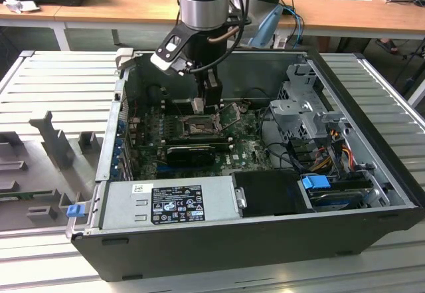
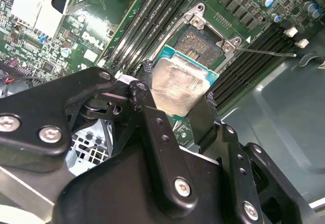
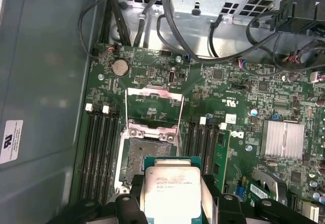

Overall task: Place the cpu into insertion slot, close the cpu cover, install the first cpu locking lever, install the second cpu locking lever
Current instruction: 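Place the cpu into insertion slot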

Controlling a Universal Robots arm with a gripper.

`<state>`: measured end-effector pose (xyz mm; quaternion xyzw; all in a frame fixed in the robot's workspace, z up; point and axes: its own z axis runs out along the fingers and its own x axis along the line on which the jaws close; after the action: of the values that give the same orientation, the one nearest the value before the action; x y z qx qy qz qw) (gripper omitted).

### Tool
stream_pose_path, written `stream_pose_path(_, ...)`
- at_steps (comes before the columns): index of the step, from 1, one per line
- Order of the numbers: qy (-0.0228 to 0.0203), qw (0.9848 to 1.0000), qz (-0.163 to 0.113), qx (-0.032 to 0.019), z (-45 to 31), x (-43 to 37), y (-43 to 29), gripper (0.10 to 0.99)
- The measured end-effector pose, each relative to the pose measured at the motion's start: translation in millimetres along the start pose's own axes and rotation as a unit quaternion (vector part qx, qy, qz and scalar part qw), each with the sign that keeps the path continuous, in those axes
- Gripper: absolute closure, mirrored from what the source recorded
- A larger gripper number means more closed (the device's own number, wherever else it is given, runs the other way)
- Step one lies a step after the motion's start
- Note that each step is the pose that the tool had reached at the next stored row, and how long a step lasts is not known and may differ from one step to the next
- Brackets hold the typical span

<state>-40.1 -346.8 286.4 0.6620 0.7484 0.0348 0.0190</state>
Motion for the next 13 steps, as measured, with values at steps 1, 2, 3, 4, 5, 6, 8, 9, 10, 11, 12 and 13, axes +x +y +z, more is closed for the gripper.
stream_pose_path(1, -0.0001, 1.0, 0.001, 0.0, 0.2, 0.0, 0.0, 0.557)
stream_pose_path(2, -0.0002, 1.0, 0.003, 0.0, 0.3, 0.0, 0.0, 0.557)
stream_pose_path(3, -0.0003, 1.0, 0.004, 0.0, 0.5, 0.0, 0.0, 0.557)
stream_pose_path(4, -0.0005, 1.0, 0.006, -0.0001, 0.8, 0.0, 0.0, 0.557)
stream_pose_path(5, -0.0007, 1.0, 0.009, -0.0001, 1.1, 0.0, -0.1, 0.557)
stream_pose_path(6, -0.0008, 0.9999, 0.011, -0.0001, 1.4, 0.0, -0.1, 0.557)
stream_pose_path(8, -0.0012, 0.9999, 0.015, -0.0002, 1.9, 0.0, -0.2, 0.557)
stream_pose_path(9, -0.0013, 0.9999, 0.016, -0.0003, 2.1, 0.0, -0.1, 0.557)
stream_pose_path(10, -0.0014, 0.9998, 0.018, -0.0003, 2.2, 0.0, -0.1, 0.557)
stream_pose_path(11, -0.0015, 0.9998, 0.019, -0.0003, 2.4, 0.0, -0.2, 0.557)
stream_pose_path(12, -0.0016, 0.9998, 0.02, -0.0003, 2.6, 0.0, -0.2, 0.557)
stream_pose_path(13, -0.0017, 0.9998, 0.022, -0.0003, 2.8, 0.0, -0.2, 0.557)
